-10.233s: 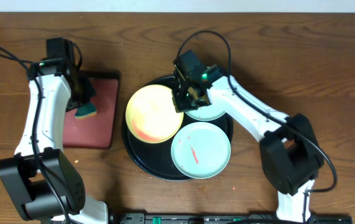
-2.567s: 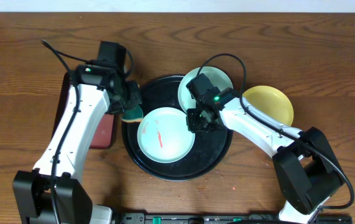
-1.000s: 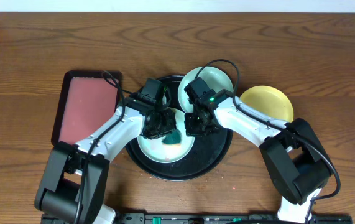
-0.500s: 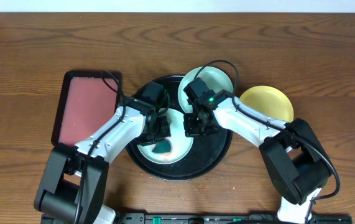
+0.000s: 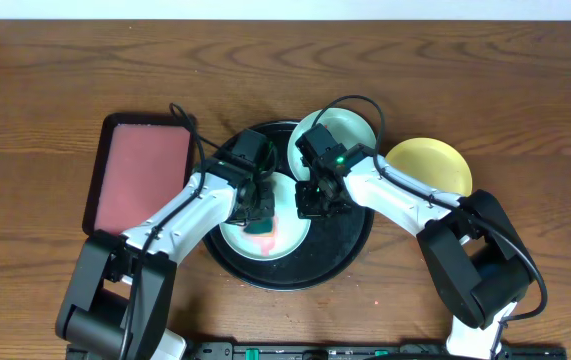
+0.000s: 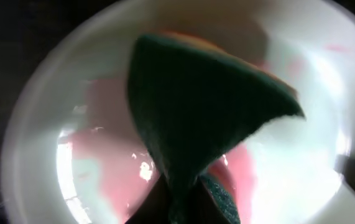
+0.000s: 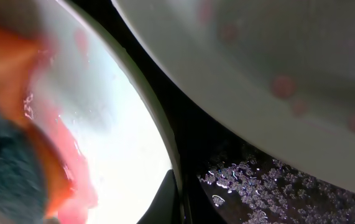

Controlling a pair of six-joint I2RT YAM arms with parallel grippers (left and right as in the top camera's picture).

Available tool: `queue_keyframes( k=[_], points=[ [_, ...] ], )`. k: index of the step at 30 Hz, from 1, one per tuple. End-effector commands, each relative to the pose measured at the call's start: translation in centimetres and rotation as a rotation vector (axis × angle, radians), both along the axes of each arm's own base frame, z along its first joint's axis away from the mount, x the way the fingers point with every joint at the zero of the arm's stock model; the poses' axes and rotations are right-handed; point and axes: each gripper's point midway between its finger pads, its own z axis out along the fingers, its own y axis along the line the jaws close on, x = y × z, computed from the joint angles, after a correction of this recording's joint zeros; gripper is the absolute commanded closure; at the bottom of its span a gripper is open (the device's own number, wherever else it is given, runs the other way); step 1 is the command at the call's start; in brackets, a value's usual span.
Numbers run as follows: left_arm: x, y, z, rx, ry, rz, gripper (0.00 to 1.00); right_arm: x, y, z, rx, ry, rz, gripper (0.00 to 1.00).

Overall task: Clean dirty plates on tray and stack at the side
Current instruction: 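Scrub the pale green plate with the sponge in the left gripper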

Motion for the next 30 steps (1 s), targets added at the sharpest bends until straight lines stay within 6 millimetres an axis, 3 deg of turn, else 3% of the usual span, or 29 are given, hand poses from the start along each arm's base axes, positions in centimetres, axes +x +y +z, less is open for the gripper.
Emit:
queue_keyframes(
  k=[1, 5, 9, 12, 15, 20, 26, 30],
  points=[
    [-0.4, 5.3, -0.6, 0.253, -0.006, 0.116, 0.92, 0.0, -0.4, -0.3, -0.016, 0.003, -0.001, 0.99],
    [-1.8, 4.4, -0.9, 0.197, 0.061, 0.083, 0.93, 0.0, -0.4, -0.3, -0.016, 0.003, -0.001, 0.99],
    [-2.8, -0.3, -0.9, -0.052, 0.12, -0.173, 0.93, 0.0, -0.4, -0.3, -0.016, 0.003, -0.001, 0.99],
    [-4.0, -4.4, 0.2, -0.293, 0.135, -0.367, 0.92, 0.0, -0.4, -0.3, -0.016, 0.003, -0.001, 0.99],
    [-4.0, -5.4, 0.7, -0.359, 0.125, -0.403, 0.93, 0.0, -0.4, -0.3, -0.016, 0.003, -0.001, 0.99],
    [-1.9, -3.8, -0.1, -0.232, 0.053, -0.352, 0.93, 0.0, -0.4, -0.3, -0.016, 0.003, -0.001, 0.99],
    [1.1, 2.0, -0.7, 0.11, -0.051, -0.136, 0.93, 0.0, -0.4, -0.3, -0.016, 0.003, -0.001, 0.99],
    [1.4, 4.6, -0.4, 0.241, -0.075, 0.008, 0.93, 0.0, -0.4, -0.3, -0.016, 0.003, -0.001, 0.99]
  ],
)
